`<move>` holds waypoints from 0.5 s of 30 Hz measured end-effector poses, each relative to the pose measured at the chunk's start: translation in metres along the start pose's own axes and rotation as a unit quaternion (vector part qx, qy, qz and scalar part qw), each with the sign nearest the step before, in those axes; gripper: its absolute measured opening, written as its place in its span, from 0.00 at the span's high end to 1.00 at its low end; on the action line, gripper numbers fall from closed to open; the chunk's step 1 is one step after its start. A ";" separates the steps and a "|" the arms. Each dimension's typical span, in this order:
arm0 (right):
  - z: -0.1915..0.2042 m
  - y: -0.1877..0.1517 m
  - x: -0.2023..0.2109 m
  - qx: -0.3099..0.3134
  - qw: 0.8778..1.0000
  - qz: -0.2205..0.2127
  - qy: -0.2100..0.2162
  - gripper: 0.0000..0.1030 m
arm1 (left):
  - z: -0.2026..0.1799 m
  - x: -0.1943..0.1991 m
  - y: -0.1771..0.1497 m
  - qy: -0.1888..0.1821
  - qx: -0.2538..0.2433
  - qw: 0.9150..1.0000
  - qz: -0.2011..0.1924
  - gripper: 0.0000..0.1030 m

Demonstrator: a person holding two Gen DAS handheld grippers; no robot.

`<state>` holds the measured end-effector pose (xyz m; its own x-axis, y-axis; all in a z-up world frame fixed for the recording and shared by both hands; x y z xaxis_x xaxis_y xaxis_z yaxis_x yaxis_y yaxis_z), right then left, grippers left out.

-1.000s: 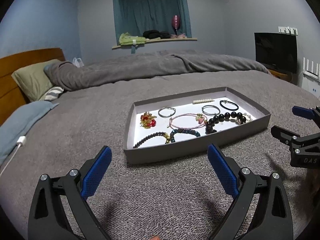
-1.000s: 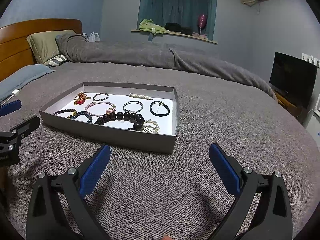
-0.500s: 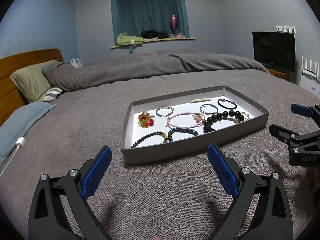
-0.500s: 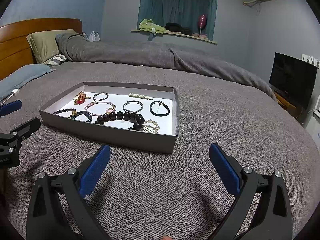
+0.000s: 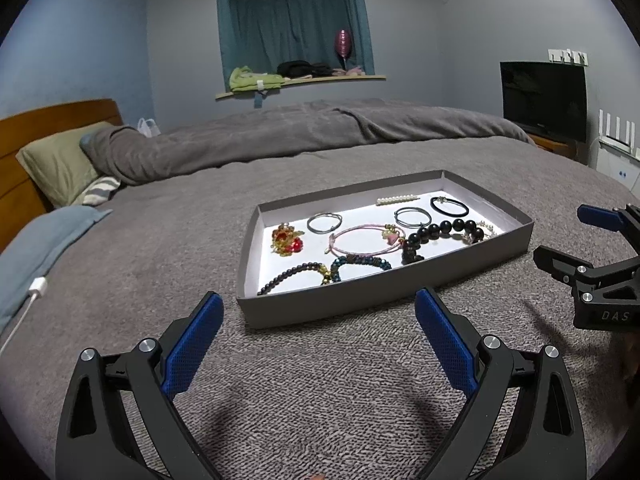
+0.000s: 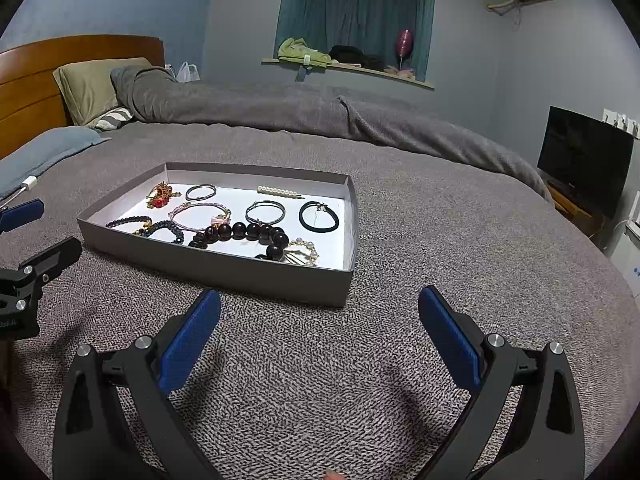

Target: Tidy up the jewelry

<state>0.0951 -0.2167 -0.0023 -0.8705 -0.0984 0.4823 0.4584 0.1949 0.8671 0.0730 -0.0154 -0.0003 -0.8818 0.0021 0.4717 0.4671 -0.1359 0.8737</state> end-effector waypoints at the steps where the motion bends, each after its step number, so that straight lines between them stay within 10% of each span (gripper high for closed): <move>1: 0.000 0.000 0.000 0.000 1.000 0.001 0.000 0.05 | 0.000 0.000 0.000 0.000 0.000 1.000 0.000 0.07; 15: -0.002 -0.001 -0.001 0.000 1.000 0.000 -0.002 0.05 | 0.000 0.000 -0.002 -0.001 -0.002 1.000 0.002 0.07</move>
<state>0.0953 -0.2187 -0.0037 -0.8710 -0.0942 0.4822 0.4589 0.1948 0.8669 0.0727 -0.0153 -0.0019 -0.8796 0.0039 0.4756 0.4705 -0.1390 0.8714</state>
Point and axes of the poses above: each gripper's, at about its wrist camera, not at the fingertips, and x roughly against the way its jaws point, z to its left, y to its top, the point moved 3 cm from there along -x, roughly the way its jaws point, and after that the axes turned 1 degree about -y, right-handed, at the moved point
